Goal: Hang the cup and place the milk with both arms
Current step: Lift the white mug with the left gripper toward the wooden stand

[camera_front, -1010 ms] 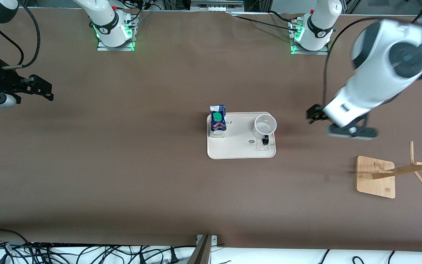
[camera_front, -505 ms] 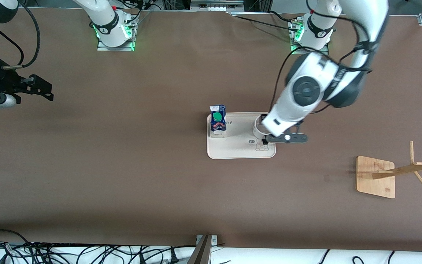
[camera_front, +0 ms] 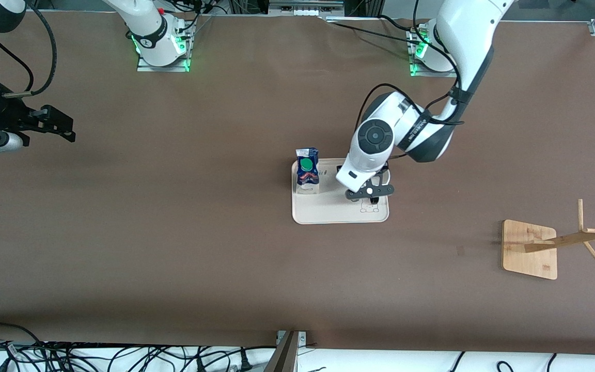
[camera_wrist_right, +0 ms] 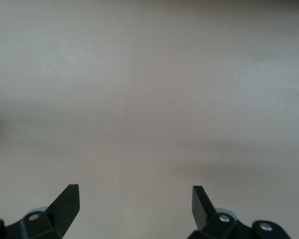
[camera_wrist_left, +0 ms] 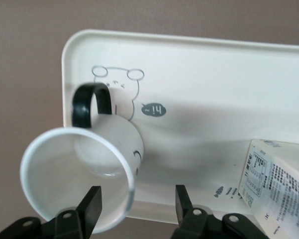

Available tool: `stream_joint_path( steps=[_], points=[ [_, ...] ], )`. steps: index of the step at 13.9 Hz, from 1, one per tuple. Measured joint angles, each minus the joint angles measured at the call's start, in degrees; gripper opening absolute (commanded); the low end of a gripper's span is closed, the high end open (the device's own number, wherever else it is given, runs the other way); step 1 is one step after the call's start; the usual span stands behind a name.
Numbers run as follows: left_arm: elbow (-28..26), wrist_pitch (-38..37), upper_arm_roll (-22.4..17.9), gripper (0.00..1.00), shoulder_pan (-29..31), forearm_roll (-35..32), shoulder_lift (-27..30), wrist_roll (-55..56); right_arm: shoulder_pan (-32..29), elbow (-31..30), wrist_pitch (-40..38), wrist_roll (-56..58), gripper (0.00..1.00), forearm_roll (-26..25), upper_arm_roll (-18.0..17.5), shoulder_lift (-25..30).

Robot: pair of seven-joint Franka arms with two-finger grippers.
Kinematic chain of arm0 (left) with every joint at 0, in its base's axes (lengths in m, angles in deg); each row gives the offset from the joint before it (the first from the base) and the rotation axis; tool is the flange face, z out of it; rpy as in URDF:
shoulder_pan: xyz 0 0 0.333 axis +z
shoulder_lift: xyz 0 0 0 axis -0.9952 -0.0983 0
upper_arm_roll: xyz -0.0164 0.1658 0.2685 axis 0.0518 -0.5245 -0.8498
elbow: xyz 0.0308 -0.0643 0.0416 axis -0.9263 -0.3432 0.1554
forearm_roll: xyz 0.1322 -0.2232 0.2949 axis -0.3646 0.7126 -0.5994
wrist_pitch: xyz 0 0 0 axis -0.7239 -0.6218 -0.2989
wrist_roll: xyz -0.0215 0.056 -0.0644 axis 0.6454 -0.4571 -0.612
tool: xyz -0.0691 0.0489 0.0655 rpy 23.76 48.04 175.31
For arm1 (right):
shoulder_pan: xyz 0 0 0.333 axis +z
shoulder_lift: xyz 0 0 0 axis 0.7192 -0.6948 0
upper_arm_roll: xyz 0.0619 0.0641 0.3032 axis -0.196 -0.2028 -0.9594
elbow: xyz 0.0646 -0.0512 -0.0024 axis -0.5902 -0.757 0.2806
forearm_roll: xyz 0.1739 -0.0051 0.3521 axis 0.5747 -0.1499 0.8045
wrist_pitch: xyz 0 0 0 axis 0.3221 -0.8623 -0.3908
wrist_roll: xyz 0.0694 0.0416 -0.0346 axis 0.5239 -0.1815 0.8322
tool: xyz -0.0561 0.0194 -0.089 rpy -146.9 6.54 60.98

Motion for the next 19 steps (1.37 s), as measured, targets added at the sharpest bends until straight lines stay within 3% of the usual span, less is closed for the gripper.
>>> stream_joint_path(
  steps=[1, 3, 6, 13, 16, 19],
  points=[
    [-1.02, 0.71, 0.01, 0.61, -0.77, -0.36, -0.06, 1.66, 0.00, 0.00, 0.00, 0.00, 1.00, 0.00, 0.00, 0.00],
    [-2.57, 1.43, 0.00, 0.32, -2.18, -4.54, -0.44, 5.53, 0.00, 0.00, 0.00, 0.00, 1.00, 0.00, 0.00, 0.00],
    [-3.06, 2.02, -0.09, 0.00, -2.58, -8.71, -1.43, 8.27, 0.00, 0.00, 0.00, 0.00, 1.00, 0.00, 0.00, 0.00],
    [-0.53, 2.79, -0.95, 0.00, -1.88, -9.03, -0.43, 8.33, 0.00, 0.00, 0.00, 0.00, 1.00, 0.00, 0.00, 0.00],
    [0.80, 1.43, -1.14, 0.00, 3.44, -9.33, 5.71, 4.34, 0.00, 0.02, 0.00, 0.00, 1.00, 0.00, 0.00, 0.00],
    [0.93, -0.94, -1.13, 0.00, 10.97, -9.34, 12.22, -9.25, 0.01, 0.04, 0.00, 0.01, 1.00, 0.00, -0.02, -0.01]
  ],
)
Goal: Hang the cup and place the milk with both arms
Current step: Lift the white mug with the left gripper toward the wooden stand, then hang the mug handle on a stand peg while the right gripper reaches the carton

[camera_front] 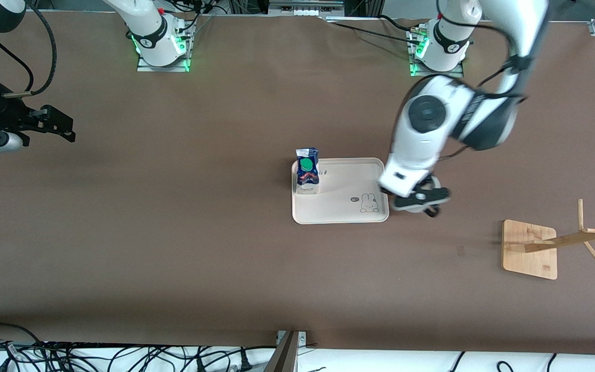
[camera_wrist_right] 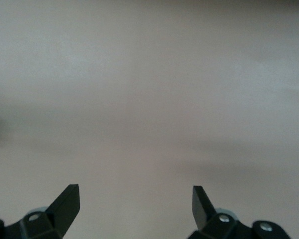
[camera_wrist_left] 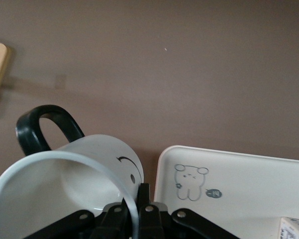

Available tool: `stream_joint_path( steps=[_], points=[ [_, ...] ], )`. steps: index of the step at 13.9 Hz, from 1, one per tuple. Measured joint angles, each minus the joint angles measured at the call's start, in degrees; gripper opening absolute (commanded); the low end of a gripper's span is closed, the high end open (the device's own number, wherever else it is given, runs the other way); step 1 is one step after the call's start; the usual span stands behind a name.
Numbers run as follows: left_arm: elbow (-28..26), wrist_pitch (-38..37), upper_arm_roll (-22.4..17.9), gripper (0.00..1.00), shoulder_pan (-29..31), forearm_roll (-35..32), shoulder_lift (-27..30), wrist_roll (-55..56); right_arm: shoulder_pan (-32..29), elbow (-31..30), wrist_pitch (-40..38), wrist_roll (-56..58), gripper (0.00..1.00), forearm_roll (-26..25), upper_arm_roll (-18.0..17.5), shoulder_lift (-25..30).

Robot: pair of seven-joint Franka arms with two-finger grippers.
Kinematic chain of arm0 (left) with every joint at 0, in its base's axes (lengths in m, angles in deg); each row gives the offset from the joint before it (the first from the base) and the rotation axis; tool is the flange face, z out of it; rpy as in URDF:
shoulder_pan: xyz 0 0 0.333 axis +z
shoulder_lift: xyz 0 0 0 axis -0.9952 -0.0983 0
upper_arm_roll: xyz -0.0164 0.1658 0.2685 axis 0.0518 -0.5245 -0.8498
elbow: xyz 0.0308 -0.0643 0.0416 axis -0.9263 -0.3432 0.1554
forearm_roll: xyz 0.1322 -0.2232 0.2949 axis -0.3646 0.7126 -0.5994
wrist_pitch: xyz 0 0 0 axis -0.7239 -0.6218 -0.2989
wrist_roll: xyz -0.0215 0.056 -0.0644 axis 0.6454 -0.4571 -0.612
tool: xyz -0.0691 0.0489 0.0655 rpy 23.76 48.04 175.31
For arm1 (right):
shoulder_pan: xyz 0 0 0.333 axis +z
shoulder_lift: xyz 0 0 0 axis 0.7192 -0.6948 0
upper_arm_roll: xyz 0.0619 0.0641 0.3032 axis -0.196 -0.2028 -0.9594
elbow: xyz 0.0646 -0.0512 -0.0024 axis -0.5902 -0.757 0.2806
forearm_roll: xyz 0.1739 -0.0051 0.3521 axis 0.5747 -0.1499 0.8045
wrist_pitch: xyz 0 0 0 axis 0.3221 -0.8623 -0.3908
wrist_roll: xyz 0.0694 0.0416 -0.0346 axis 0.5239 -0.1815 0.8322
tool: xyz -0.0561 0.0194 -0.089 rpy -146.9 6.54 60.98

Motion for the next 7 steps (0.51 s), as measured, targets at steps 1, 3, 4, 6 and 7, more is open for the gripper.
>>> stream_joint_path(
  steps=[1, 3, 4, 6, 7],
  points=[
    [-0.01, -0.58, 0.00, 0.00, 1.97, 0.00, 1.54, -4.74, 0.05, 0.07, 0.00, 0.09, 1.00, 0.00, -0.06, 0.00],
    [0.03, -0.95, 0.00, 0.00, 5.17, 0.00, 3.99, -14.16, 0.89, 0.62, -0.01, 0.30, 1.00, 0.00, -0.33, 0.00],
    [0.21, -0.95, 0.00, 0.00, 6.58, 0.00, 4.93, -18.99, 1.84, 0.91, -0.02, 0.31, 1.00, 0.00, -0.45, 0.00],
    [0.97, -1.43, 0.01, 0.00, 10.01, 0.10, 6.41, -27.83, 3.51, 1.18, -0.03, 0.31, 1.00, 0.00, -0.59, 0.00],
    [1.58, -2.10, 0.02, 0.00, 12.05, 0.97, 6.92, -31.64, 4.01, 1.19, -0.06, 0.31, 1.00, 0.00, -0.61, -0.04]
  ],
)
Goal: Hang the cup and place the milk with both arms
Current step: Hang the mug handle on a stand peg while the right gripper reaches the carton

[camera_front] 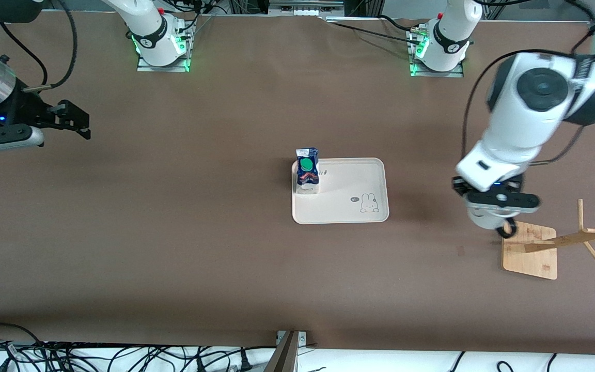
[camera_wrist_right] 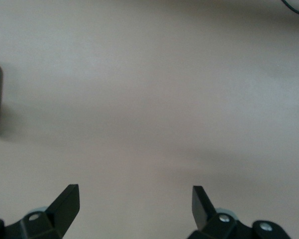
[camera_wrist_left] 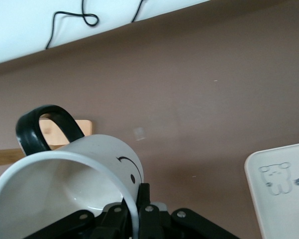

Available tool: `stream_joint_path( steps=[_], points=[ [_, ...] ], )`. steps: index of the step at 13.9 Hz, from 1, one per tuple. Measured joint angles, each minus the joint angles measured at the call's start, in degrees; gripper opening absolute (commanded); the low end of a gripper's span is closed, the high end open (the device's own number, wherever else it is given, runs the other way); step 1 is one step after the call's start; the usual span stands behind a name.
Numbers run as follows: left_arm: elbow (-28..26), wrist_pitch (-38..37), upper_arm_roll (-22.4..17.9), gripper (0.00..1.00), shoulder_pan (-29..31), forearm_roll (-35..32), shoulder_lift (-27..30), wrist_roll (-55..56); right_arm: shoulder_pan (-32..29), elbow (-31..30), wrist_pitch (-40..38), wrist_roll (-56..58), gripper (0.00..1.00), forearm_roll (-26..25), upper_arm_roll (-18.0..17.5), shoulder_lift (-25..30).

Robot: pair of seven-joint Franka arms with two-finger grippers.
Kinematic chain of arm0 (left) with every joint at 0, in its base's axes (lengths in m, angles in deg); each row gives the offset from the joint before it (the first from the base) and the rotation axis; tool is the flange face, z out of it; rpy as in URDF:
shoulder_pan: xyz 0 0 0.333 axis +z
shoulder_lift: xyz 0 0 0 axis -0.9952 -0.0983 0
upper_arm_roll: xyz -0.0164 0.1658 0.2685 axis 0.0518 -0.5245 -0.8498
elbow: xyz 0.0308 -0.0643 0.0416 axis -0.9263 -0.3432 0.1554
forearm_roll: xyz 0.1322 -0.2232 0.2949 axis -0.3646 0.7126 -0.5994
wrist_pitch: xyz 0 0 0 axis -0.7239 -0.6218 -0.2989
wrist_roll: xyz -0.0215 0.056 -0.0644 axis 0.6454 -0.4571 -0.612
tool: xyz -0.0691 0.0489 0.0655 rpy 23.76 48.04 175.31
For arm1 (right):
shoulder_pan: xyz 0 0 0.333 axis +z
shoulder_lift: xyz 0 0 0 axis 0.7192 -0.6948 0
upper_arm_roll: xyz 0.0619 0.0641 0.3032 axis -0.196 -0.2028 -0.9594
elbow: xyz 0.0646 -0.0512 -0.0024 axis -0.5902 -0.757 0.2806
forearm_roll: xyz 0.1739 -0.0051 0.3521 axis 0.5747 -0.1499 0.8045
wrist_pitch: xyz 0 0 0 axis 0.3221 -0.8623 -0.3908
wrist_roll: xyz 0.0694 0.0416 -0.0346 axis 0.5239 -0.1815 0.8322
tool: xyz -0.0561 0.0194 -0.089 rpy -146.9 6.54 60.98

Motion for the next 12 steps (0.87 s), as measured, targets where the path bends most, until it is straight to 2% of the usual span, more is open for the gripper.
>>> stream_joint_path(
  steps=[3, 5, 8, 10, 12],
  points=[
    [2.26, -3.31, -0.02, 0.00, 6.71, 6.04, 0.56, -7.90, 2.27, -0.09, -1.43, 0.07, 1.00, 0.02, -0.10, -1.26],
    [3.13, -4.53, -0.02, 0.00, 10.54, 8.70, 0.57, -12.21, 4.99, -0.20, -3.28, 0.07, 1.00, 0.36, -0.28, -4.02],
    [3.56, -5.96, 0.00, 0.00, 13.36, 10.77, 0.57, -15.76, 11.12, 1.02, -2.33, -1.65, 1.00, 0.94, -1.52, -7.78],
    [3.58, -6.23, -0.01, 0.00, 15.13, 11.76, 0.56, -18.57, 15.91, 4.57, -1.70, -9.91, 1.00, 1.24, -2.54, -11.18],
    [3.58, -6.31, -0.04, 0.00, 17.36, 13.86, 0.52, -21.36, 19.95, 8.54, 0.16, -18.21, 1.00, 3.96, -3.18, -15.60]
  ],
)
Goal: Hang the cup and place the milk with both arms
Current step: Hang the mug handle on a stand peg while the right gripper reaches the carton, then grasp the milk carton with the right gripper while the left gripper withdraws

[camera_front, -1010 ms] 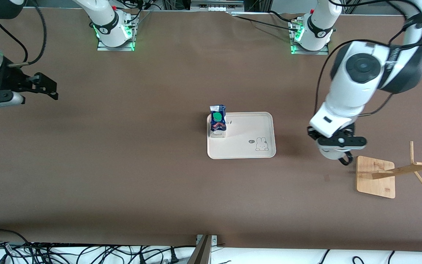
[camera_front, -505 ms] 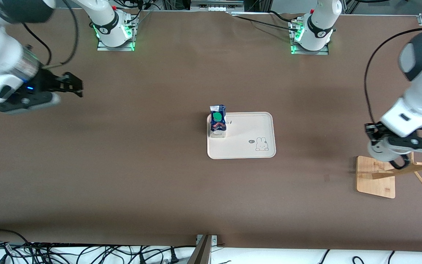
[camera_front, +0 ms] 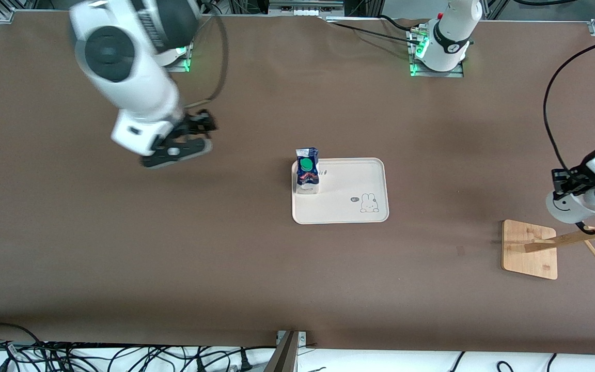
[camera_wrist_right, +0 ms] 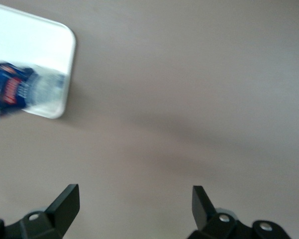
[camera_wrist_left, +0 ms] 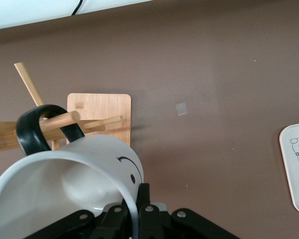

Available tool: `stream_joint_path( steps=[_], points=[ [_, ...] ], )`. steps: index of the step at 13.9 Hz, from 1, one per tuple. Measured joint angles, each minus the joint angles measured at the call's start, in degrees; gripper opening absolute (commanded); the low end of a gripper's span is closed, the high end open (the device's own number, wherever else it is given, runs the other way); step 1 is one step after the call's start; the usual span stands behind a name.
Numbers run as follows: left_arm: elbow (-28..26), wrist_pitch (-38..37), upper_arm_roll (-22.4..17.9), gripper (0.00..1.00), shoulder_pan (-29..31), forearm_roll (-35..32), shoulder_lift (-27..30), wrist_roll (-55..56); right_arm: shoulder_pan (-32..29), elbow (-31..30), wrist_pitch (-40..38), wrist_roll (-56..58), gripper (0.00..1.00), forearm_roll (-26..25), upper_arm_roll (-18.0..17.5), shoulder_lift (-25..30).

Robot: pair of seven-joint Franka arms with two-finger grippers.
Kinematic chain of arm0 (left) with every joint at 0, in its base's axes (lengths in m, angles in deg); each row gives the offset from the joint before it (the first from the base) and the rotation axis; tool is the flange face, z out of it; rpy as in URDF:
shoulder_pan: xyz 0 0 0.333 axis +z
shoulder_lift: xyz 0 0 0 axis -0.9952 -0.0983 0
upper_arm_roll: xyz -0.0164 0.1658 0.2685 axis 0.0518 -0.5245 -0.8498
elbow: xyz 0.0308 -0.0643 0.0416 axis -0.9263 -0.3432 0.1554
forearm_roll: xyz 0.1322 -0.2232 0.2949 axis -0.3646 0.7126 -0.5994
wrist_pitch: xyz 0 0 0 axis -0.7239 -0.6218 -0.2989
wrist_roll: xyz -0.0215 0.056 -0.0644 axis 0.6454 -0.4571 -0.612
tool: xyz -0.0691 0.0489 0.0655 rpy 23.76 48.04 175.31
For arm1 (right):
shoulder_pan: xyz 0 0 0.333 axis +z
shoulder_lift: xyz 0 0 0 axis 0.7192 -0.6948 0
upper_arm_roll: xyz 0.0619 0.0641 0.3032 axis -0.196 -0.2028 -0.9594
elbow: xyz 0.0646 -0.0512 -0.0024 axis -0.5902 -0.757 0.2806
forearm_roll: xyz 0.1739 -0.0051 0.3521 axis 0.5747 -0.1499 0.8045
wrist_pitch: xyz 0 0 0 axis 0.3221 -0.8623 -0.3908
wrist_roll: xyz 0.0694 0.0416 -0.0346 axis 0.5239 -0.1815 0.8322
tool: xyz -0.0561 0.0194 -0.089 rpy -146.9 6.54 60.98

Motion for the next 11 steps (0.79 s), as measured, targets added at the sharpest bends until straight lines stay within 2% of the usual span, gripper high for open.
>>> stream_joint_path(
  steps=[2, 3, 4, 5, 11],
  points=[
    [0.00, 0.00, 0.00, 0.00, 1.89, 0.95, -0.30, -1.90, 2.96, 3.51, 3.76, -5.28, 1.00, 4.18, -0.10, -5.12],
    [-0.01, 0.00, 0.00, 0.09, 2.35, 1.07, -0.47, -2.29, 4.02, 4.71, 6.20, -7.18, 1.00, 5.58, -0.18, -7.44],
    [-0.01, -0.18, 0.00, 0.47, 2.62, 1.09, -0.57, -2.54, 5.16, 5.55, 8.62, -8.75, 1.00, 6.19, -0.25, -9.44],
    [0.00, -1.11, 0.00, 0.99, 2.83, 1.09, -0.55, -2.55, 6.47, 6.08, 10.74, -10.01, 1.00, 6.40, -0.31, -11.12],
    [0.54, -5.63, 0.56, 1.00, 3.34, 1.27, 0.56, -2.43, 13.86, 8.28, 19.65, -18.77, 1.00, 5.69, -0.39, -17.90]
  ],
)
